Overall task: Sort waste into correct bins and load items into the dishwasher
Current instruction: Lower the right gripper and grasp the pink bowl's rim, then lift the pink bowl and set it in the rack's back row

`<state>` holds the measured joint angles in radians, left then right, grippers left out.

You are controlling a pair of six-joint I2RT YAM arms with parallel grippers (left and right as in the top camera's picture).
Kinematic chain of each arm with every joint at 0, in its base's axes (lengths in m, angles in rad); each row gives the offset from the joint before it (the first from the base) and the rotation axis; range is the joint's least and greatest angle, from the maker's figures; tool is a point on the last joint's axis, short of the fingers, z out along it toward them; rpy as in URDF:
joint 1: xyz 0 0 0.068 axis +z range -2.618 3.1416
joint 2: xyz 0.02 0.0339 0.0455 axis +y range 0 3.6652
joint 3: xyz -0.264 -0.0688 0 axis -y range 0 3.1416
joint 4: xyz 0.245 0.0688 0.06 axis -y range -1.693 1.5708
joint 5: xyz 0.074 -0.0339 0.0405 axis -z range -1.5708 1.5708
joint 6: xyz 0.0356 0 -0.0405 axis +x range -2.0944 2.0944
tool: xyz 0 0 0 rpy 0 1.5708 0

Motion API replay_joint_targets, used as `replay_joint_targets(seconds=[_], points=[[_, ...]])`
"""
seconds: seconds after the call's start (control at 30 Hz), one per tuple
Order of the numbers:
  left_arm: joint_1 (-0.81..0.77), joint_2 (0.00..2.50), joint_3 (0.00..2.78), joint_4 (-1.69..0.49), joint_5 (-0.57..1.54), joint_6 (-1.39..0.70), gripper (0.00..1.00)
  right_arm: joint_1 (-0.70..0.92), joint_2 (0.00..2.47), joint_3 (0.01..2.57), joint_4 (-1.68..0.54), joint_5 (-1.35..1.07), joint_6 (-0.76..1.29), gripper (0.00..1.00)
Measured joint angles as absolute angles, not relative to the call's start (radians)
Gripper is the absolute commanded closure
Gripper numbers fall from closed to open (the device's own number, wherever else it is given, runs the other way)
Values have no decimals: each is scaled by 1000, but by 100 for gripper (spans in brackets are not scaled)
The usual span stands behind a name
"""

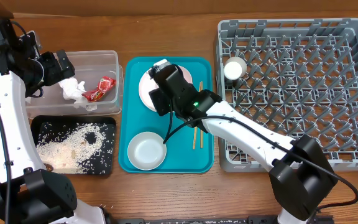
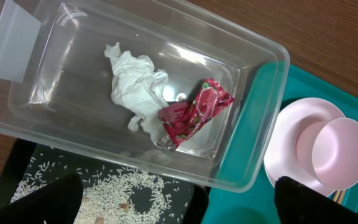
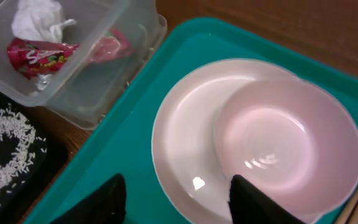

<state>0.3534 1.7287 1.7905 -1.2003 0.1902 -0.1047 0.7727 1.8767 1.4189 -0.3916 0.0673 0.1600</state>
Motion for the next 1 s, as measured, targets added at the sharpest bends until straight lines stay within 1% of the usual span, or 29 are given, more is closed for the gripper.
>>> replay_joint_targets(seconds=[0.13,0.27,0.5,0.63,0.73,0.93,1.0], points=[[353,1729,1790,-1200,190,-105,0,773,1877,1417,-293,65,117,34],[353,1729,1790,-1200,190,-105,1,772,1895,1417,-233,93,93,34],[353,1729,1790,-1201,190,-105,0,767,2041,1417,-176,122,77,35],[353,1729,1790,-1201,190,-105,0,761,2093,1410,-177,138,77,38],[353,1729,1790,-1201,190,-105,0,756,2098,1410,-178,144,76,44],[353,1729,1790,-1201,190,-105,0,749,2098,1410,-219,150,73,47],[353,1729,1790,-1201,190,-105,0,748,2098,1410,-219,150,74,51]])
